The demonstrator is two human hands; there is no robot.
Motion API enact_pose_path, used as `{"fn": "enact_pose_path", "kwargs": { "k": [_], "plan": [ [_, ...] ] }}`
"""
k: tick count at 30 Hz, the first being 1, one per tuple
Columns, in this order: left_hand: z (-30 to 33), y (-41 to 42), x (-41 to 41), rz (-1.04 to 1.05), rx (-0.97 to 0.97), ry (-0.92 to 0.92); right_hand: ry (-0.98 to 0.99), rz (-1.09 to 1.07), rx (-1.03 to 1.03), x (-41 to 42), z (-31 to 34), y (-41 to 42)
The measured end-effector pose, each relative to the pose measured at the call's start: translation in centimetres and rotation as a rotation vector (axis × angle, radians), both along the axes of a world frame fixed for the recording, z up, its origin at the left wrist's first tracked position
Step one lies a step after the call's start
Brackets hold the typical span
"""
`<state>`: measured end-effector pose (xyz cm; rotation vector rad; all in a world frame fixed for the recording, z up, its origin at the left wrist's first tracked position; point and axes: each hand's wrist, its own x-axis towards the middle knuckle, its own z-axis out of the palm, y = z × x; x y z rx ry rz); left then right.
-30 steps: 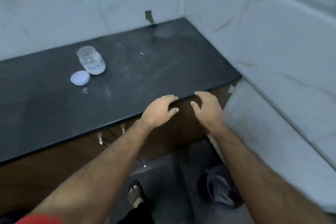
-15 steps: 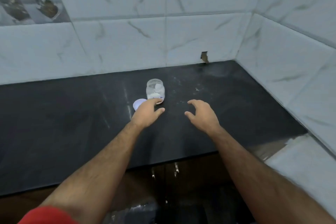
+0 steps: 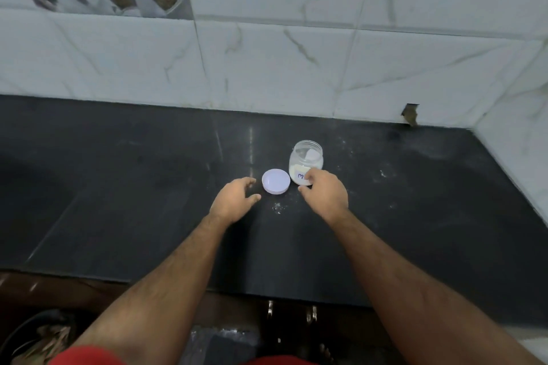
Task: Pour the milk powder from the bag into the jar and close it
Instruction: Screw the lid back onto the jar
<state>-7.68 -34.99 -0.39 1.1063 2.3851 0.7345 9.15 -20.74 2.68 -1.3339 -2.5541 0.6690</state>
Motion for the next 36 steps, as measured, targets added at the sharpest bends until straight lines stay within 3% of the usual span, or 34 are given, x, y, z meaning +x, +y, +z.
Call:
{"fn": "enact_pose_path", "kwargs": {
  "k": [5, 13, 19, 32, 36],
  "plan": [
    [-0.7, 2.1, 0.1, 0.073, -0.038, -0.015, 0.183, -0.195, -0.109, 0.8, -2.2, 3.8],
    [-0.8, 6.7, 1.8, 0.141, -0.074, 0.019, 0.390, 0.020, -0.338, -0.5, -5.1, 7.9],
    [-0.9, 8.1, 1.6, 0.134, -0.152, 0.032, 0.498, -0.028, -0.440, -2.8, -6.7, 8.1],
    [-1.9, 11.4, 0.6, -0.094, -0.352, 0.193, 0.460, -0.118, -0.349, 0.1, -6.0, 9.7],
    [-2.2, 11.8, 0.2, -0.060, -0.238, 0.144, 0.504, -0.145, -0.439, 1.2, -5.8, 9.9]
  ]
}}
